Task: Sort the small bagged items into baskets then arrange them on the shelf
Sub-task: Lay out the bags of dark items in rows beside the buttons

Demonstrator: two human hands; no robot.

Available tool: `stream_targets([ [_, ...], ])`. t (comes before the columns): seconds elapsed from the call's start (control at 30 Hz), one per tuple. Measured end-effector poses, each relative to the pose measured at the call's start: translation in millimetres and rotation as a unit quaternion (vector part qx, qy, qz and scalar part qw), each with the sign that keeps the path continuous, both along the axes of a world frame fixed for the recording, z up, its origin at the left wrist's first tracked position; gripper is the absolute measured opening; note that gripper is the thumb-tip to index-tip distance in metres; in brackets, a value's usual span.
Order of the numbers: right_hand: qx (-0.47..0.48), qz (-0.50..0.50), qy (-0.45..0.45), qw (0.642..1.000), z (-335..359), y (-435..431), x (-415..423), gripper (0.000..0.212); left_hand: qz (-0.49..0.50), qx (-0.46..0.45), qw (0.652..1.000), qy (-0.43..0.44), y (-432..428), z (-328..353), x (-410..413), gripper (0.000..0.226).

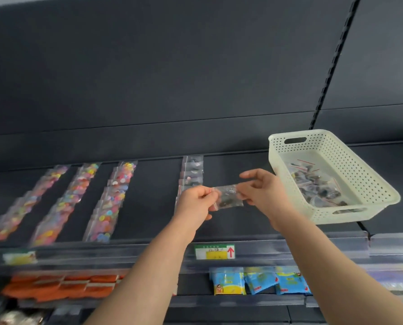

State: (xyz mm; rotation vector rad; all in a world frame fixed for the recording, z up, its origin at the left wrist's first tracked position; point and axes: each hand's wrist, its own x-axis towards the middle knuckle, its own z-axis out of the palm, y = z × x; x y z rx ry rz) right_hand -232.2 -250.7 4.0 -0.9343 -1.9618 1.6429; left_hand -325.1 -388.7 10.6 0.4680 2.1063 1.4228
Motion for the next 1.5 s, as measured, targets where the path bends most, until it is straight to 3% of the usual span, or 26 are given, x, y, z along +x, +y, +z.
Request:
stream_targets([
  [0.1, -0.038, 0.040, -0.008, 0.998, -4, -22, -9, 0.025, 0.017, -0.007, 1.000, 0.003, -20, -3, -11, 0.015],
  [0.23, 0.042, 0.083, -0.080, 0.992, -16, -46, -21, 0.035, 0.041, -0.026, 0.999, 0.001, -47, -9, -25, 0.010],
  [0.5, 0.116, 0.050, -0.130, 0.983, -33, -84, -37, 0.047, 0.032, -0.204, 0.959, 0.192, -76, -40, -44, 0.016],
  [0.77, 0.156, 0.009, -0.156, 0.975, -40, -101, -44, 0.056, -0.005, -0.271, 0.932, 0.239, -77, -54, -53, 0.040],
  [0.87, 0.173, 0.008, -0.174, 0.969, -39, -102, -44, 0.053, -0.014, -0.265, 0.935, 0.237, -78, -54, -57, 0.046],
  [0.97, 0.230, 0.013, -0.204, 0.952, -36, -98, -41, 0.034, -0.009, -0.239, 0.941, 0.239, -75, -50, -59, 0.041],
  [1.07, 0.335, -0.007, -0.232, 0.913, -27, -86, -37, 0.020, -0.012, -0.195, 0.949, 0.246, -63, -40, -59, 0.029],
  [1.23, 0.468, -0.050, -0.230, 0.852, -6, -43, -14, 0.018, -0.074, -0.125, 0.967, 0.208, -16, -26, -39, 0.011],
  [1.5, 0.470, -0.121, -0.258, 0.836, 7, 60, 54, 0.025, -0.156, -0.087, 0.970, 0.162, 82, -14, 25, 0.023],
])
